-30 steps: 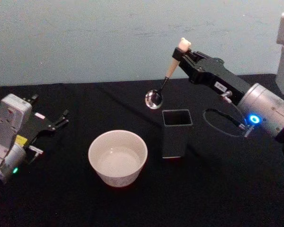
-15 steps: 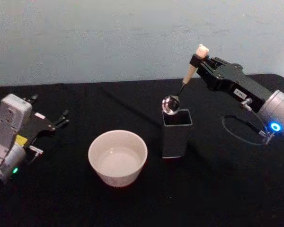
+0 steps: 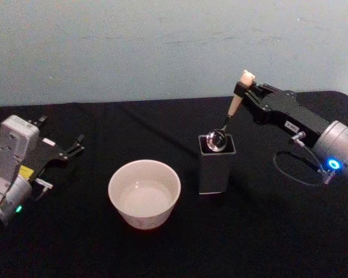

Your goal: Pick up the stirring spoon with one hand, stir inside the cup, then place it back in its original position.

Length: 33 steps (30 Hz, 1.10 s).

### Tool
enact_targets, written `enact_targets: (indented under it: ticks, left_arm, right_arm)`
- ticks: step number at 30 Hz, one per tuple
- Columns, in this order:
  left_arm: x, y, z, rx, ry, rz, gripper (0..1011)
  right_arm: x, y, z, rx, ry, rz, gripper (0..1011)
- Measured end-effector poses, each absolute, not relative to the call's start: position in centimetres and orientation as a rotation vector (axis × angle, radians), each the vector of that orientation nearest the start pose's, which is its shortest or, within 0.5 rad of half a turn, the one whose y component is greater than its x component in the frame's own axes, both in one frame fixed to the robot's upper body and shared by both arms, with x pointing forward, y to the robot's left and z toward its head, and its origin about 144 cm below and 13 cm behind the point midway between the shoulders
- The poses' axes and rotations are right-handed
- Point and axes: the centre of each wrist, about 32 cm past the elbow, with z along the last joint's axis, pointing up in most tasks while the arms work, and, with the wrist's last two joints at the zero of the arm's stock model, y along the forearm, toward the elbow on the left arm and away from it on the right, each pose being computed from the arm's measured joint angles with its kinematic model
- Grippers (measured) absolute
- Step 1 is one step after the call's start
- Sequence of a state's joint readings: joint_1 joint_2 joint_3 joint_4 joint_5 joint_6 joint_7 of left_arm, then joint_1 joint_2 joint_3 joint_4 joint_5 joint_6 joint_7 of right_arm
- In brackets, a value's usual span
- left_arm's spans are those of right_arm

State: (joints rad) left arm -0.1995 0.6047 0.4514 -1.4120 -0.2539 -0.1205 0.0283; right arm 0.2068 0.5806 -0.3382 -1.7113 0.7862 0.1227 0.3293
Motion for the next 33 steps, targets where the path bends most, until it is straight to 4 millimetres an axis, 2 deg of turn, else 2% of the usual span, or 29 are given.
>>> enact_targets:
  ticks: [33]
  left_arm:
    - [48.9,31.0,114.0,0.304,-0.285,1.248,1001]
  right_arm:
    - [49.9,-26.6,120.2,-0.008,0.096,-0.853,202]
